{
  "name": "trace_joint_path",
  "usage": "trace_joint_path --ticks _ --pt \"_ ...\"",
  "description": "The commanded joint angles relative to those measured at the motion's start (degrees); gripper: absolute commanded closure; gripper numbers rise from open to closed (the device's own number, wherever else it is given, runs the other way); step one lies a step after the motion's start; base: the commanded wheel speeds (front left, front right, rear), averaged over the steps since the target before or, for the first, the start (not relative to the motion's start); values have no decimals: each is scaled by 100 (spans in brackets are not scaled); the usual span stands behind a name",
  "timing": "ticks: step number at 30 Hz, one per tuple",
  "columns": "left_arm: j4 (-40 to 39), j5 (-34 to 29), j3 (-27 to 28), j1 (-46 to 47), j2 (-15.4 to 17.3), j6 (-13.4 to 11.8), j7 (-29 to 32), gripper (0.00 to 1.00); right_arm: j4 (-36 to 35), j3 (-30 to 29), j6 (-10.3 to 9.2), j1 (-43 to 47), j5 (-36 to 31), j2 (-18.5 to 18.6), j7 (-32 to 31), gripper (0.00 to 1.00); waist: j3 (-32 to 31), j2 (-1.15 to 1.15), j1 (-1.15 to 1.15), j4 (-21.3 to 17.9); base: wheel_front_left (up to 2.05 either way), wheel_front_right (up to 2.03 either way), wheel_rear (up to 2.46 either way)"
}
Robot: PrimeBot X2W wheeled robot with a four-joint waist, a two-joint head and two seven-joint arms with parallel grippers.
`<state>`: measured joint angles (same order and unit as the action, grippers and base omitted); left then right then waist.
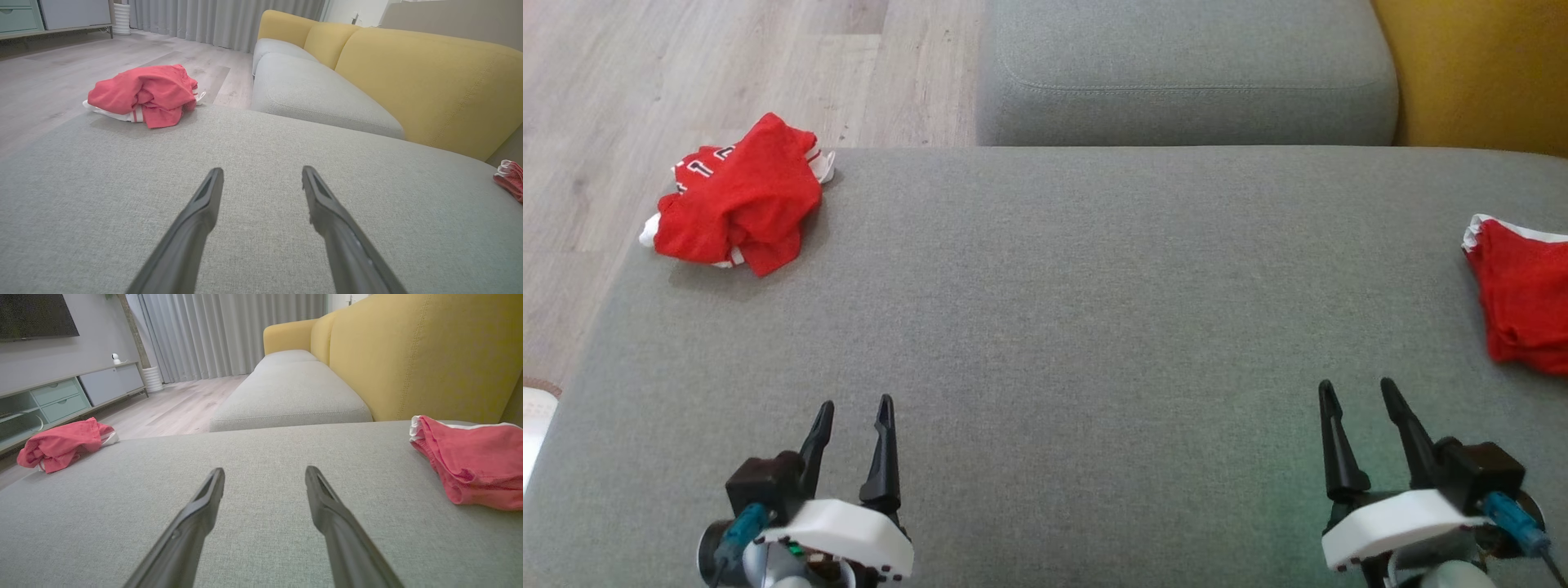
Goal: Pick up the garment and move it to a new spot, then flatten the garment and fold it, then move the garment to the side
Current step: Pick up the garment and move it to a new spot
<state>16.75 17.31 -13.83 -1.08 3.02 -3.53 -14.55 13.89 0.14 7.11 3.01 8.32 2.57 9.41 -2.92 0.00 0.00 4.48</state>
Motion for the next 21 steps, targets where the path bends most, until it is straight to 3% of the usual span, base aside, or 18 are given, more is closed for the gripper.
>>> trace_joint_path --ticks 1,7,21 --pt "-173 -4 180 222 -13 12 -45 0 -207 151 37 -150 -19 32 -23 0 -1 0 0 14 0 0 0" --pt "-171 1 103 282 -13 5 -45 0 -291 111 37 -102 30 31 -7 0 11 0 0 383 0 0 0" --pt "-280 -119 355 406 95 -2 -45 0 -206 335 37 -205 241 31 163 0 45 0 0 2263 0 0 0"
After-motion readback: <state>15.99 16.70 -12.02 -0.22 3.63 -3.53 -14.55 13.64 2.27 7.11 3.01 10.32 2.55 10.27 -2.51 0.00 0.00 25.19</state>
